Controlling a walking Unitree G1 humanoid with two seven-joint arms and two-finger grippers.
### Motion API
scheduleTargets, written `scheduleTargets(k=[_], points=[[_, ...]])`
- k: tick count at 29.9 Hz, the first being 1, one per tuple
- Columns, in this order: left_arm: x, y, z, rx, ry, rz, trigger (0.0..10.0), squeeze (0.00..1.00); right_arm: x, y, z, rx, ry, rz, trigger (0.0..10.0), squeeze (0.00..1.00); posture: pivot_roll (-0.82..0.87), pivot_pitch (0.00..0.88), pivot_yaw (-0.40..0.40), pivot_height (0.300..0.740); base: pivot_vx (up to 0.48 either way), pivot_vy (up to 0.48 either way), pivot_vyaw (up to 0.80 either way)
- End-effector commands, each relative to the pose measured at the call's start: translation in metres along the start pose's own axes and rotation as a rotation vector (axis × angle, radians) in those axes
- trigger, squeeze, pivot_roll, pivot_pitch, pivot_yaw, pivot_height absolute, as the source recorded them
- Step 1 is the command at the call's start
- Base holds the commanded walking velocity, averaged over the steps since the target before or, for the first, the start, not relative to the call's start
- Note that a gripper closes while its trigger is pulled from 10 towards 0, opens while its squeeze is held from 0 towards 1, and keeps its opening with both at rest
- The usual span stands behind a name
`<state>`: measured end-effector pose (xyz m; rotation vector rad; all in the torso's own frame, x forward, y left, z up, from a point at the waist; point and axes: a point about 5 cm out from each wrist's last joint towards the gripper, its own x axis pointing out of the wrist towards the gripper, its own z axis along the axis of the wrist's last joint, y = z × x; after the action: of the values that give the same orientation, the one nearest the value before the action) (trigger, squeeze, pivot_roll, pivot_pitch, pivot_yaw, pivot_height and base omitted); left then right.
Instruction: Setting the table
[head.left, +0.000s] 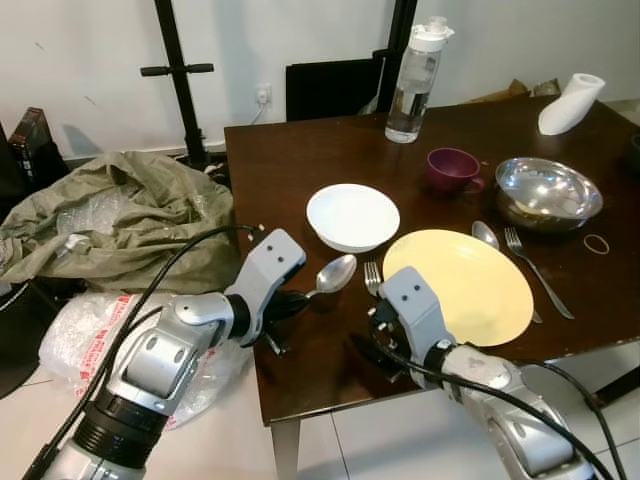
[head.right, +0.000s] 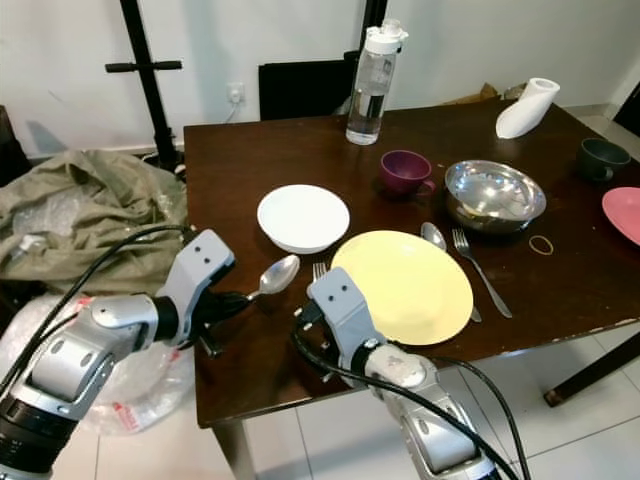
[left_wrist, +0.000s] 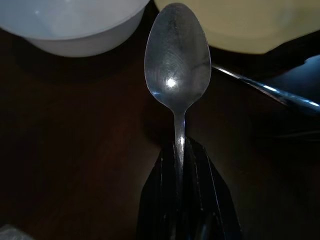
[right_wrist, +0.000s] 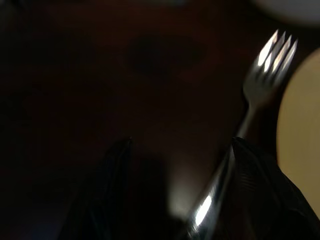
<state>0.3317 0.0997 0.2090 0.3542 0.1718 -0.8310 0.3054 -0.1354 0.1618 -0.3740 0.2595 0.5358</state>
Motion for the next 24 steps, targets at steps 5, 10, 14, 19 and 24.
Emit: scheduleTargets(k=[5, 10, 14, 19, 24], points=[[0.002, -0.001, -0.002, 0.010, 0.008, -0.002, 10.0, 0.00, 0.009, -0.007, -0.014, -0.010, 0.046, -0.048, 10.0, 0.00, -0.02, 0.183, 0.101, 0.740, 0.000, 0.000, 0.00], [0.001, -0.001, -0.003, 0.005, 0.011, 0.005, 10.0, 0.00, 0.015, -0.014, -0.024, -0.009, 0.062, -0.073, 10.0, 0.00, -0.01, 0.182, 0.102, 0.740, 0.000, 0.000, 0.00], [0.001, -0.002, -0.005, 0.002, 0.016, 0.005, 10.0, 0.00, 0.017, -0.018, -0.023, -0.015, 0.035, -0.086, 10.0, 0.00, -0.01, 0.184, 0.106, 0.740, 0.000, 0.000, 0.00], [0.003, -0.005, -0.006, -0.002, 0.021, 0.000, 10.0, 0.00, 0.022, -0.024, -0.018, -0.040, 0.000, -0.103, 10.0, 0.00, -0.01, 0.185, 0.112, 0.740, 0.000, 0.000, 0.00], [0.003, -0.004, -0.006, -0.002, 0.021, -0.001, 10.0, 0.00, 0.026, -0.030, -0.024, -0.053, 0.015, -0.131, 10.0, 0.00, 0.00, 0.185, 0.116, 0.740, 0.000, 0.000, 0.00]])
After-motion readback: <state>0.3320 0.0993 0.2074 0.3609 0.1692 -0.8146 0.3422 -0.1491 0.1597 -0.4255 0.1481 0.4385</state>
